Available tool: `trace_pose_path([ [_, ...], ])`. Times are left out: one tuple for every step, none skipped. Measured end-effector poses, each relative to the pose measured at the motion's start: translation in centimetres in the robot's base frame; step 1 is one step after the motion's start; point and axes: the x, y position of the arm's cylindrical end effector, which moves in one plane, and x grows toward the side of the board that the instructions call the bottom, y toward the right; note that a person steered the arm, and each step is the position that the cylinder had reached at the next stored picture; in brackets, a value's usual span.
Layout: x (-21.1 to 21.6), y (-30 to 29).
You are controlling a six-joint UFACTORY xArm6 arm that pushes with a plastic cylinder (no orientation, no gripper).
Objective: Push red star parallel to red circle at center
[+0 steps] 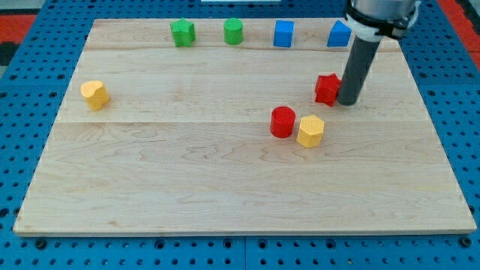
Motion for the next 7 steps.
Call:
trace_pose_path([
  [-0.7,-2.7],
  [-3.6,2.7],
  [-3.9,-2.4],
  [-1.9,-13.2],
  [-1.8,-16.9],
  [-2.6,-20.2],
  [-0.2,-21.0],
])
